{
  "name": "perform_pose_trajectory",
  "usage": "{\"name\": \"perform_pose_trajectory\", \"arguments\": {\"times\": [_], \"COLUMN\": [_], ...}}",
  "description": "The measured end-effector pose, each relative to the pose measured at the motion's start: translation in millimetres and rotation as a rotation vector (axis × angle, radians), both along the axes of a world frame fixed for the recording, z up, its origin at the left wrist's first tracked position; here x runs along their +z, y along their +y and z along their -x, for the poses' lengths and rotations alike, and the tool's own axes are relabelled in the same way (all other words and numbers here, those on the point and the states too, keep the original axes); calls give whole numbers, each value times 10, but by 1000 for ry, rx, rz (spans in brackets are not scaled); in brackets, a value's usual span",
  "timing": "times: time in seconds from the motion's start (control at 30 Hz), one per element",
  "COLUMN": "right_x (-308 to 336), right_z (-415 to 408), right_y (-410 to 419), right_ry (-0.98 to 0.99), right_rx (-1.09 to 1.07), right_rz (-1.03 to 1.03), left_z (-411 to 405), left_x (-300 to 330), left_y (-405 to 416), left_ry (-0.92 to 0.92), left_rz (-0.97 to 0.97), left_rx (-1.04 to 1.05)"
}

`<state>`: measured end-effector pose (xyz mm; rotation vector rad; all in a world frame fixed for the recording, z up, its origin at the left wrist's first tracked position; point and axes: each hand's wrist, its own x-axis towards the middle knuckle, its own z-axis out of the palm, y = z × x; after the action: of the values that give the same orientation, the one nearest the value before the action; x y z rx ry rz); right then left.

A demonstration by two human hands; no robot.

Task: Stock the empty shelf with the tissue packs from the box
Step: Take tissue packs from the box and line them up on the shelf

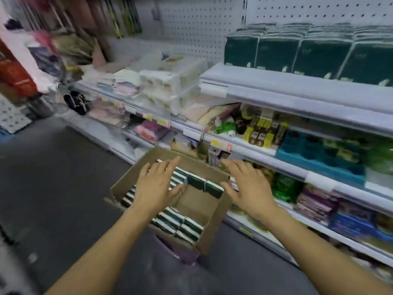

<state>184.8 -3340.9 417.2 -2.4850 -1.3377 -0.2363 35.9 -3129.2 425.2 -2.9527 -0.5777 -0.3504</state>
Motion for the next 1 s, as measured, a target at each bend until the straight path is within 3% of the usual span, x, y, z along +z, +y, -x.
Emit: {"name": "perform_pose_trajectory", "arguments": {"times": [0.13,0.3,0.6,0.8,1.0], "right_x": [-354,-896,-2191,-2980,-3281], "right_z": [116,86,-25,8,29], "right_y": [392,829,1512,1638,1781], "right_ry": [138,256,444,568,605], "right_rx": [37,90,181,190,154], "right_rz": [119,350,656,806,930], "left_z": [204,176,-196,-357,-544], "left_x": [-412,-923,-2105,-2875,-3325], "left_y": [418,712,1139,1222,1275], "left_ry": [83,206,458,641,762], "left_rz": [92,350,510,520,364], "left_rx": [37,98,171,96,-107]}}
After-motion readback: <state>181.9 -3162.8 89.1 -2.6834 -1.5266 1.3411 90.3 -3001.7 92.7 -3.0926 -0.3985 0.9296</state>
